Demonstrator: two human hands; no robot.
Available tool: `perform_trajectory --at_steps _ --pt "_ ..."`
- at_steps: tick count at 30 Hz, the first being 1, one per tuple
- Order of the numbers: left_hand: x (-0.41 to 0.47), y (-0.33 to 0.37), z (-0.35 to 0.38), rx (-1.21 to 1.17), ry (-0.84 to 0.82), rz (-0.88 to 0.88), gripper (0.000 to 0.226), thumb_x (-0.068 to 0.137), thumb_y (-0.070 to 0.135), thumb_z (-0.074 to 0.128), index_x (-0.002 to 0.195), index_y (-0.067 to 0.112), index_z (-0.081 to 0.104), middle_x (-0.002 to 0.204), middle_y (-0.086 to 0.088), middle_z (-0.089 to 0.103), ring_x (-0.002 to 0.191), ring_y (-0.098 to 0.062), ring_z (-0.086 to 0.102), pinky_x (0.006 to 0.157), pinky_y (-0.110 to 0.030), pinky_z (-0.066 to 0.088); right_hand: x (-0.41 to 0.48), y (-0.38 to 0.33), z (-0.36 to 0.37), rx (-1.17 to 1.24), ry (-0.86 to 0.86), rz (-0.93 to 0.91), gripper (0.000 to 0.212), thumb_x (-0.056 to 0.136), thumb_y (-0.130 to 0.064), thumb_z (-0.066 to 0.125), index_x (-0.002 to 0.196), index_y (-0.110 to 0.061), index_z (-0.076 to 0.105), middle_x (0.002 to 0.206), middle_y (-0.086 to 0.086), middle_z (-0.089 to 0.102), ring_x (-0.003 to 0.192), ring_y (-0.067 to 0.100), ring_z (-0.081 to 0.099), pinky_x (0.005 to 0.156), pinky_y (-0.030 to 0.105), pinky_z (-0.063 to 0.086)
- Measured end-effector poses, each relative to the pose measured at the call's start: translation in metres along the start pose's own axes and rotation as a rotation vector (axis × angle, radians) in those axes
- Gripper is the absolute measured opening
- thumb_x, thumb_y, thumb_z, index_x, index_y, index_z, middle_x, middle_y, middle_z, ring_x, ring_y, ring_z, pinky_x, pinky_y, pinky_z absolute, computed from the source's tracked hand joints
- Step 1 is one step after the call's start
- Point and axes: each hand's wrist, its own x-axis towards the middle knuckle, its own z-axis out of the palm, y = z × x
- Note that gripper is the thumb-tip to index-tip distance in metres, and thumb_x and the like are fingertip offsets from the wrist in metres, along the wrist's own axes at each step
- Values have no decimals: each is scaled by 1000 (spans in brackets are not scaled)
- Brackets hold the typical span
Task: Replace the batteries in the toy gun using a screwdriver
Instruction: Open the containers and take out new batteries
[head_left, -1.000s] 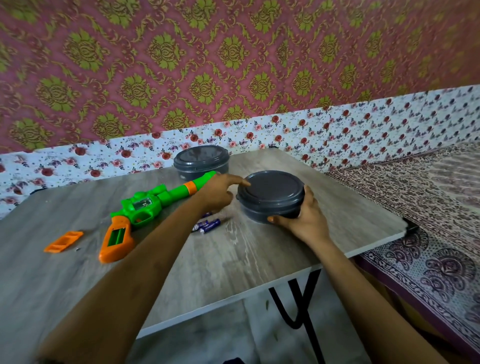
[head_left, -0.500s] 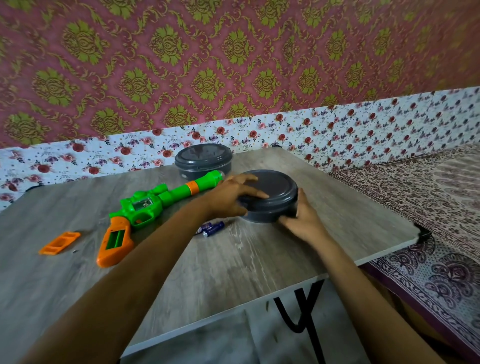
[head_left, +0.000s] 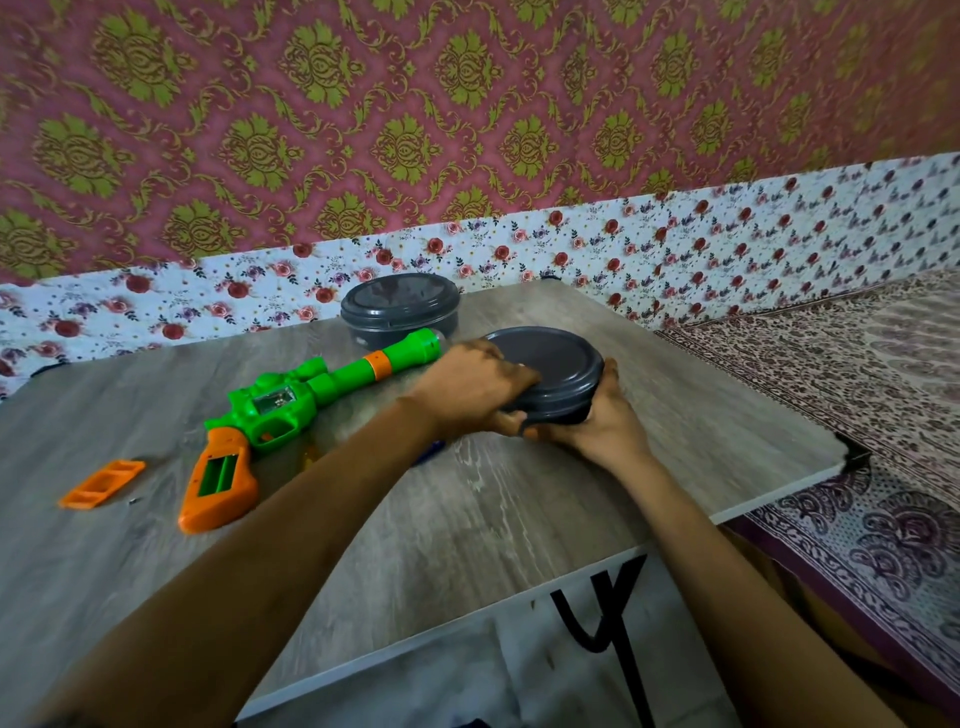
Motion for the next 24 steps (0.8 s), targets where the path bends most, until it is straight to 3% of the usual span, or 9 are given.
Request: perform_trajectory --at_steps 3,7,10,13,15,21,24 --pt "7 -4 -2 75 -87 7 59 87 53 35 126 13 52 112 -11 64 98 -32 62 75 -36 48 1 -1 -3 -4 -4 -7 119 46 -44 88 139 -12 21 133 9 51 114 28 56 90 41 50" --pt "15 2 -8 163 -188 31 58 94 50 38 138 12 39 123 -10 56 110 -28 56 75 -35 42 0 -2 -3 2 -6 -20 117 47 -43 88 138 -13 21 132 8 52 113 29 57 88 41 51" --pt "13 -1 2 151 -89 89 62 93 49 27 130 4 48 111 -14 65 97 -32 63 68 -34 43 -2 -1 -4 15 -6 -21 118 46 -44 87 138 -14 20 133 8 51 114 29 56 90 43 50" --pt "8 -3 5 108 52 162 62 83 48 25 95 3 66 72 -11 70 59 -29 66 45 -28 44 -4 0 -5 32 -32 -29 116 50 -39 87 139 -16 17 133 7 52 116 28 55 92 43 49" --pt "7 -4 10 135 134 186 55 83 45 31 84 5 68 61 -8 66 46 -24 62 37 -23 41 -3 0 -7 35 -57 -30 121 52 -37 87 143 -15 10 135 8 51 119 28 53 95 42 47" --pt "6 -2 5 -22 277 79 44 82 33 39 98 3 67 56 -6 63 41 -22 58 37 -23 47 -7 -3 -12 59 -95 -18 128 55 -32 88 147 -12 1 139 8 47 125 27 48 101 36 42" --pt "2 -19 -12 -254 365 -242 53 84 40 33 112 5 60 64 -11 63 49 -23 59 48 -31 53 -8 -4 -18 83 -117 1 122 58 -28 87 147 -12 5 144 9 41 130 27 43 104 32 36"
